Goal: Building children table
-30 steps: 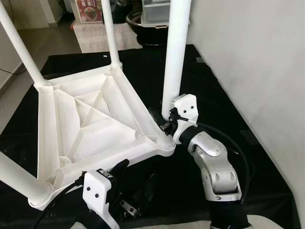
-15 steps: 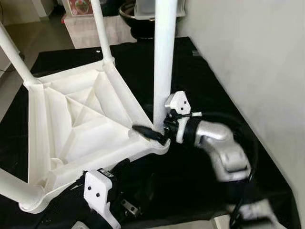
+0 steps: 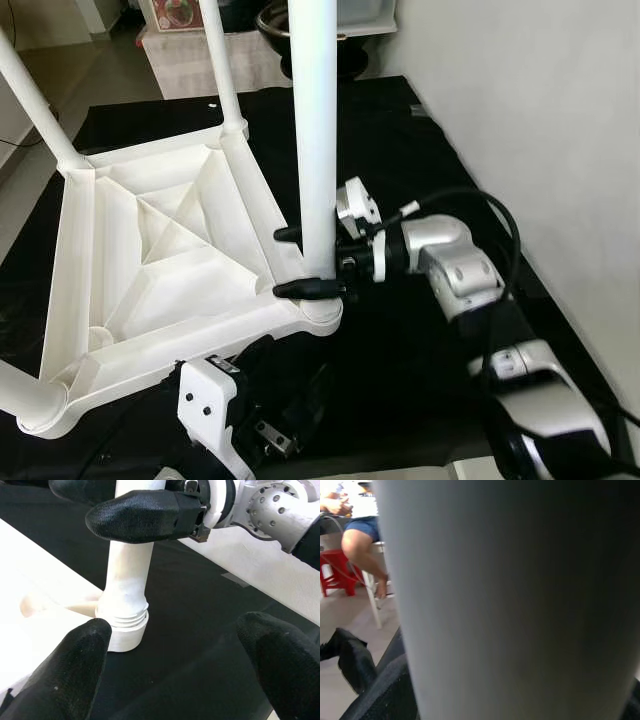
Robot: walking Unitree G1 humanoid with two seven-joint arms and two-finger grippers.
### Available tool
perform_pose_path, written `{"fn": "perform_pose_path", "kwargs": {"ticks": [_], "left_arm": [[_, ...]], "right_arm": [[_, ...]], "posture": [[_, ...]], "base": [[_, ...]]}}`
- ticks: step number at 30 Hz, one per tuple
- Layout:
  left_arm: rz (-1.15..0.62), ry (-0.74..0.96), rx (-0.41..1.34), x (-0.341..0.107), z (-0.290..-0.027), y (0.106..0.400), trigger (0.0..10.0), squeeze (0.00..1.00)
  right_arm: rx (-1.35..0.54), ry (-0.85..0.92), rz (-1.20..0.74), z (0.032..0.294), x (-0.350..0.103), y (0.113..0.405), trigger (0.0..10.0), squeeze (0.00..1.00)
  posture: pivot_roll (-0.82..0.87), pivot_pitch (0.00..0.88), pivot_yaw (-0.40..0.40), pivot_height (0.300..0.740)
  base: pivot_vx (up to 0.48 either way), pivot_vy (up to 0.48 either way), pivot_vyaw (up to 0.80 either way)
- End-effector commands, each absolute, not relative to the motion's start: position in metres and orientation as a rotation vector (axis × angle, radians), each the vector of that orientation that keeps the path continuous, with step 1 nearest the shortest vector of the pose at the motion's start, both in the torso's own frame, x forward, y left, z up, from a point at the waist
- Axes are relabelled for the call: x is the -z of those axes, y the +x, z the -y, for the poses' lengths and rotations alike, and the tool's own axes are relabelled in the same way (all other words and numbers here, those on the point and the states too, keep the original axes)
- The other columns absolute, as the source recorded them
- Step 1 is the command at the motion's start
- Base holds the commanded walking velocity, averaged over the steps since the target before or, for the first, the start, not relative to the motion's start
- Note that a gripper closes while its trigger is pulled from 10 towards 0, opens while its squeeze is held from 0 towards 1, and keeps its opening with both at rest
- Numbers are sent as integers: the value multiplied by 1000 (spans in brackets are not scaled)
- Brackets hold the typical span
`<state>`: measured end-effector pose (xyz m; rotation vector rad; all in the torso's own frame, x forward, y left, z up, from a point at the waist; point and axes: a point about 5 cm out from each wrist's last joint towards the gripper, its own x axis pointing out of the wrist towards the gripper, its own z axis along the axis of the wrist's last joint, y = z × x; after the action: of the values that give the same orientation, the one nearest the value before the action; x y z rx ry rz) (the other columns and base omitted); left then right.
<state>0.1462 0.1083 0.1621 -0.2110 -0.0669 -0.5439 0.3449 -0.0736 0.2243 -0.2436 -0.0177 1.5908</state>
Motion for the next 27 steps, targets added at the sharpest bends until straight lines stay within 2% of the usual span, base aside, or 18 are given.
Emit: {"fn": "perform_pose_path", "kwargs": {"ticks": [1,2,3,12,17,20,22,23,24,25,26,27], "left_arm": [[55,-206,537,-162,-108,144,10000,0],[55,-206,537,-162,-108,144,10000,0],[55,-205,534,-162,-108,144,10000,0],[57,-204,535,-162,-109,145,10000,0],[58,-205,538,-162,-109,147,10000,0],[58,-205,539,-161,-110,147,10000,0],[58,-205,539,-161,-111,147,10000,0],[58,-205,539,-161,-111,147,10000,0],[57,-204,536,-161,-112,147,10000,0],[57,-203,535,-161,-114,147,10000,0],[57,-202,534,-161,-115,147,10000,0],[57,-202,534,-161,-115,147,10000,0]], "right_arm": [[-1653,-246,0,68,-221,344,10000,0],[-1653,-246,0,68,-221,344,10000,0],[-1664,-234,-13,70,-220,345,0,0],[-1635,-213,-20,80,-214,345,0,0],[-1404,-178,5,98,-196,349,0,0],[-1349,-156,2,100,-193,348,0,0],[-1210,-111,-5,103,-188,346,0,0],[-1210,-111,-5,103,-188,346,0,0],[-714,-191,-41,119,-179,356,0,0],[-482,-213,-46,128,-173,344,0,0],[-333,-223,-50,136,-170,333,0,0],[-333,-223,-50,136,-170,333,0,0]], "posture": [[93,154,-7,740],[93,154,-7,740],[93,154,-9,740],[86,154,-5,740],[73,154,-1,740],[69,156,-2,740],[67,156,-3,740],[67,156,-3,740],[57,159,6,740],[54,158,8,740],[56,157,13,740],[56,157,13,740]], "base": [[0,0,0],[0,0,0],[0,0,0],[0,0,0],[0,0,0],[0,0,0],[0,0,0],[0,0,0],[0,0,0],[0,0,0],[0,0,0],[0,0,0]]}}
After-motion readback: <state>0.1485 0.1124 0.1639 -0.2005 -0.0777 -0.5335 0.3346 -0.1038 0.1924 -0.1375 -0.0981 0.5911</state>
